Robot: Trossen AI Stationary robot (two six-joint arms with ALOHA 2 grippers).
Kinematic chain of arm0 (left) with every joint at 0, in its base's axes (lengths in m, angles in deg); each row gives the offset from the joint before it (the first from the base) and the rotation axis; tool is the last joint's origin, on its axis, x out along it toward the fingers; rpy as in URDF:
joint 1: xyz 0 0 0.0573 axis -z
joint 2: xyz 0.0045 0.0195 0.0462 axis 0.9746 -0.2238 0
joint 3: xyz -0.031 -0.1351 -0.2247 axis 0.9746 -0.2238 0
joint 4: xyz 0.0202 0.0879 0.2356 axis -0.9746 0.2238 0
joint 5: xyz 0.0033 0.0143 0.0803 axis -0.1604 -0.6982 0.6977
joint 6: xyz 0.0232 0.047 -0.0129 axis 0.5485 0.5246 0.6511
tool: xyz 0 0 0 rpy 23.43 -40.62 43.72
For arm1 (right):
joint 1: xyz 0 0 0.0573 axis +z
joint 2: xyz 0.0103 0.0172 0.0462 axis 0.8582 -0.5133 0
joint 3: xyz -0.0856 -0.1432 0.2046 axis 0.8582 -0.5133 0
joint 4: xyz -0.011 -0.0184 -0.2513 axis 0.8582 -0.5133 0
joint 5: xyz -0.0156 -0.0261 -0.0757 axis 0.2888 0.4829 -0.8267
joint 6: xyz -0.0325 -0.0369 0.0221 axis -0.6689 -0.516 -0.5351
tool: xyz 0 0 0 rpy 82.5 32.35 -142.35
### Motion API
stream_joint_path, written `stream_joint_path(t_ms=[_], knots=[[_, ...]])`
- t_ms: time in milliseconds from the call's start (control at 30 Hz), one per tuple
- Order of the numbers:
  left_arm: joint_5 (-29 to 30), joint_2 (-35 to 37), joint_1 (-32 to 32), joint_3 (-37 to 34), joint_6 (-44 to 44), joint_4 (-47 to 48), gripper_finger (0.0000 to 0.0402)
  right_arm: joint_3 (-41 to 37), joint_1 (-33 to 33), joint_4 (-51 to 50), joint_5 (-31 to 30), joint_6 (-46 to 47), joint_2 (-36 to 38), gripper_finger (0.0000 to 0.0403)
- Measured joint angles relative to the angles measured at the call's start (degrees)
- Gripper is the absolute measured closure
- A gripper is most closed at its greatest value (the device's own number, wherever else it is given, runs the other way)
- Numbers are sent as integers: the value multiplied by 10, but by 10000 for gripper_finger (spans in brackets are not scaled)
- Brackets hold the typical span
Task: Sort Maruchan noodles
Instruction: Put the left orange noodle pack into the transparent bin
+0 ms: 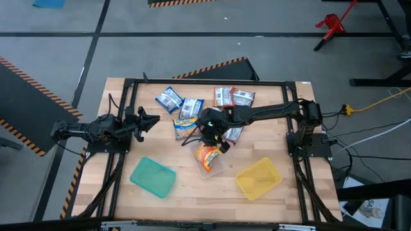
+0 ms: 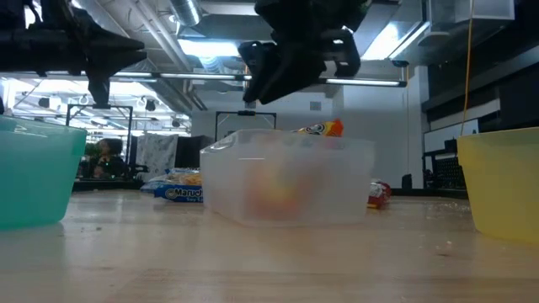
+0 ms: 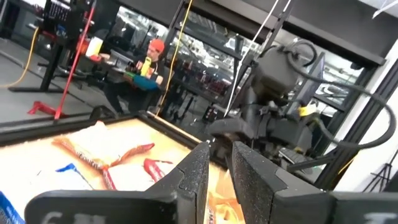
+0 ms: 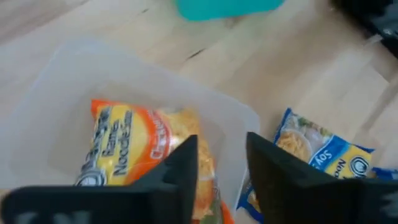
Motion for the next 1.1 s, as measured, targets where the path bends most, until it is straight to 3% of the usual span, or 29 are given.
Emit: stream_joint_path(t_ms=[133,267,367,533,800,1100], knots=[[0,0,0,0,-9,1,335,4,0,-9,-11,95,2,208],[-2,0,0,0,-11,2,335,36,0,-93,-16,304,7,159],[-3,0,0,0,-11,7,335,47,0,-189,-15,430,7,138],[-2,0,0,0,3,7,335,36,0,-237,-21,580,7,122],[-10,0,0,0,-1,6,335,-12,0,-142,-41,663,6,118],[-21,0,0,0,-10,6,335,-63,0,-93,-41,694,5,118]])
